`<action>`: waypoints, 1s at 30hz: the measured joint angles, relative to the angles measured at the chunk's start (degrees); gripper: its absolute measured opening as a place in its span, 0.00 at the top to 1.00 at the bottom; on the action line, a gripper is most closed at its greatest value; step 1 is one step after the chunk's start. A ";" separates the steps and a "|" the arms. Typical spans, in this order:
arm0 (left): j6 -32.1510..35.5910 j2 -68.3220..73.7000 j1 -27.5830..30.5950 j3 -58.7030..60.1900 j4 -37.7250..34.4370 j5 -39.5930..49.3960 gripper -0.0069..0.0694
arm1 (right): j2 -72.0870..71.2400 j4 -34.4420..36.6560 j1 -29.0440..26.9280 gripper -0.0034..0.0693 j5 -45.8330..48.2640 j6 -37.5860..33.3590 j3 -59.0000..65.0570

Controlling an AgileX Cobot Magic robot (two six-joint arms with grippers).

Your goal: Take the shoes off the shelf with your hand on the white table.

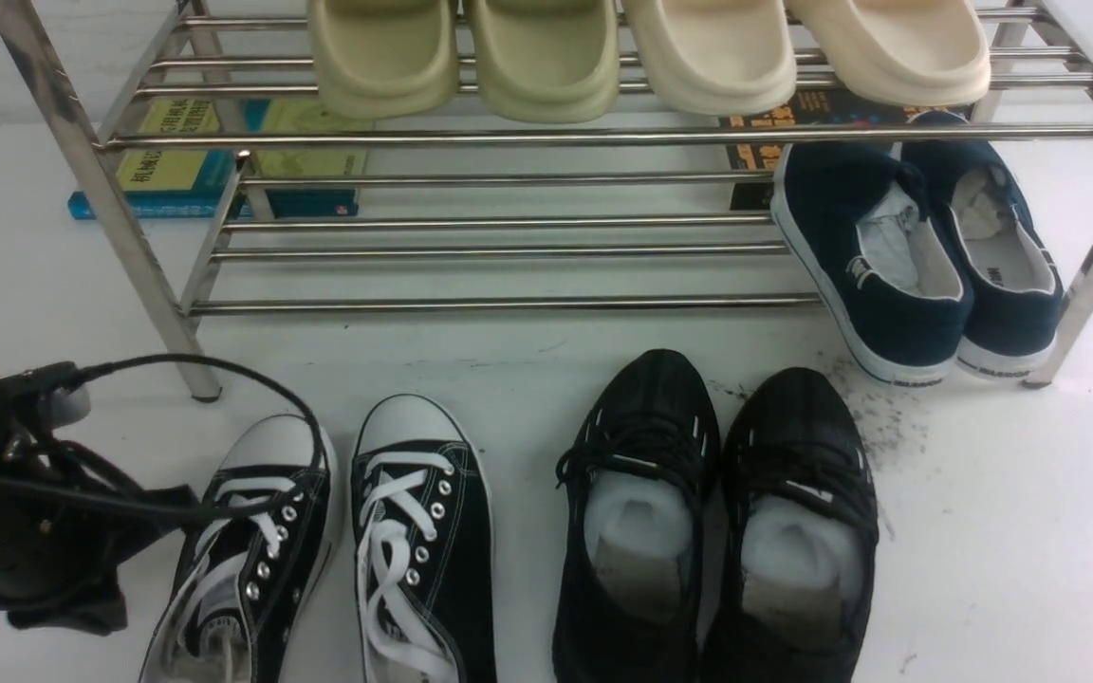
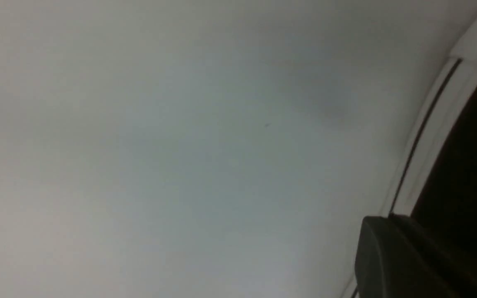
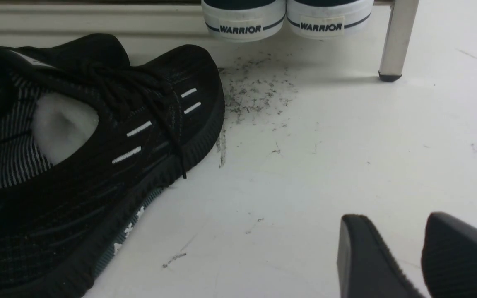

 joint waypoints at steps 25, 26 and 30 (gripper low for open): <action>5.80 8.21 -12.67 -8.89 -9.45 -5.60 0.88 | 0.00 -0.06 0.00 0.63 0.00 0.00 0.00; 5.80 8.26 -12.67 -8.89 -9.45 -5.65 0.88 | 0.00 -0.06 0.00 0.63 0.00 0.00 0.00; 5.80 7.55 -12.83 -8.89 -8.34 -5.65 0.88 | 0.00 -0.06 0.00 0.63 0.00 0.00 0.00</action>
